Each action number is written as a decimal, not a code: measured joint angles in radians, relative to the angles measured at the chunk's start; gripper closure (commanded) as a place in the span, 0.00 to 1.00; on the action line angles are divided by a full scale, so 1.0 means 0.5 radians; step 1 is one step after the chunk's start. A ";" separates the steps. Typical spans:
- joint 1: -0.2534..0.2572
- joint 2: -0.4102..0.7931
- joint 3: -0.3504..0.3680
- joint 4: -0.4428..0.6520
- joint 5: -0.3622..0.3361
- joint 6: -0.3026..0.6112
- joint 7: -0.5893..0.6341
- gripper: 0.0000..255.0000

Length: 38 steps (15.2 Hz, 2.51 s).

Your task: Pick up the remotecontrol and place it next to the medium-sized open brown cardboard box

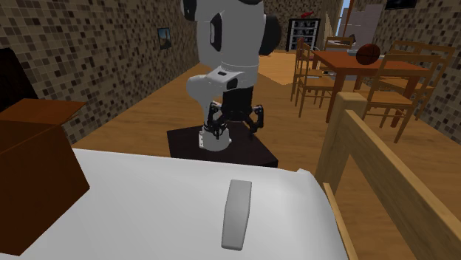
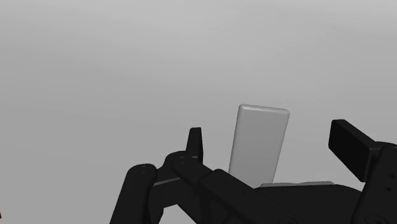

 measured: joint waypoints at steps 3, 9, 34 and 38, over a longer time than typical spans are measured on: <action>-0.013 0.219 -0.017 0.099 0.028 0.138 0.044 0.00; -0.044 0.652 -0.050 0.347 0.102 0.357 0.109 0.00; -0.069 1.031 -0.061 0.470 0.172 0.635 0.136 1.00; -0.069 1.021 -0.061 0.470 0.171 0.625 0.137 1.00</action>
